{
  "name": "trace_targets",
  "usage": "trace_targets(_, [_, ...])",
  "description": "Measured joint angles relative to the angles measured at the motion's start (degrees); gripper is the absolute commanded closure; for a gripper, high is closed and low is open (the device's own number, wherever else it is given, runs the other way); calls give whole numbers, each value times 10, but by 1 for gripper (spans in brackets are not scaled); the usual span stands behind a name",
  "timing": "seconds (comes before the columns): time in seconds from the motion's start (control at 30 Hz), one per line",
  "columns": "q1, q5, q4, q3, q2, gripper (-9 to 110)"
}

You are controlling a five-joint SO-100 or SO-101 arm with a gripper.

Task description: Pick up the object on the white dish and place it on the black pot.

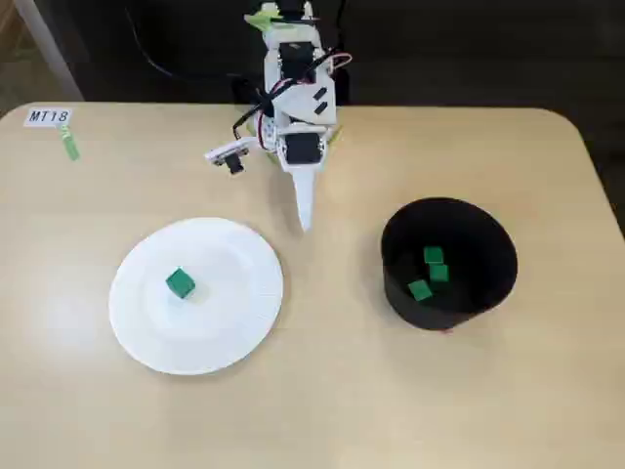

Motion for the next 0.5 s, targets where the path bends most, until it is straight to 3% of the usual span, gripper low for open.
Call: trace_targets(0.5, [-9,-11,53,-7,0,102])
